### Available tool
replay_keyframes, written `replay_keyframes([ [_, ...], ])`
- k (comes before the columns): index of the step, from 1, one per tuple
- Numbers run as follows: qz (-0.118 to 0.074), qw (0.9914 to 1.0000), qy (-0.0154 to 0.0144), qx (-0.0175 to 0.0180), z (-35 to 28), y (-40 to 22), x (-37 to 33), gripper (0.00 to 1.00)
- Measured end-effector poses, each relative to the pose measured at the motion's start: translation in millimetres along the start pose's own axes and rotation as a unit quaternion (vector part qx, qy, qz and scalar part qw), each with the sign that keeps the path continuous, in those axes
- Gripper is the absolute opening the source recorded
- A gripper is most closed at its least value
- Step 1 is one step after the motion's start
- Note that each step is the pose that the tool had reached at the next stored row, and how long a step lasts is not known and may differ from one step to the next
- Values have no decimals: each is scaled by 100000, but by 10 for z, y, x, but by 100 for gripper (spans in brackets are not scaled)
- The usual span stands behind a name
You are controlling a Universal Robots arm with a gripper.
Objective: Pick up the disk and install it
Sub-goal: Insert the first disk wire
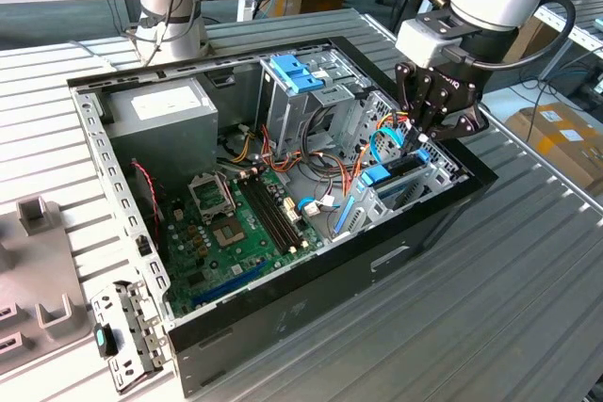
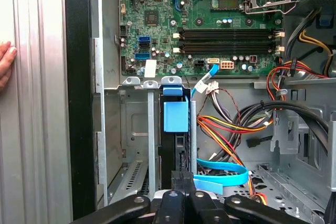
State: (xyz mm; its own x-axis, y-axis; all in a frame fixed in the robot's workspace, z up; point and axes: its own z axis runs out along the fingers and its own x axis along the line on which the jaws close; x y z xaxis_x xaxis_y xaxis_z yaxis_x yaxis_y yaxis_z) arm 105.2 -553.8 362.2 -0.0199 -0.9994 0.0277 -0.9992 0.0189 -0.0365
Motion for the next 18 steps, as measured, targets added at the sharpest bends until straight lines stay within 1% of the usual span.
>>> replay_keyframes([
  [1, -1, 100000, 1, 0, 0, 0, 0, 11],
  [2, 0, 100000, 3, -1, 0, 0, 0, 16],
  [3, 0, 100000, -1, -1, 1, 0, 0, 24],
  [7, -1, 100000, -21, 1, 4, -5, -2, 24],
  [8, 1, 100000, -66, 1, 5, -8, -4, 24],
  [9, 15, 100000, -210, -3, 6, -9, -10, 24],
  [11, 7, 100000, -198, -7, 2, -11, -12, 24],
  [14, 8, 100000, -203, -8, -28, -12, -12, 24],
  [17, 8, 100000, -210, -7, -27, -12, -12, 24],
  [18, 73, 100000, -201, -148, -19, -12, -12, 24],
])
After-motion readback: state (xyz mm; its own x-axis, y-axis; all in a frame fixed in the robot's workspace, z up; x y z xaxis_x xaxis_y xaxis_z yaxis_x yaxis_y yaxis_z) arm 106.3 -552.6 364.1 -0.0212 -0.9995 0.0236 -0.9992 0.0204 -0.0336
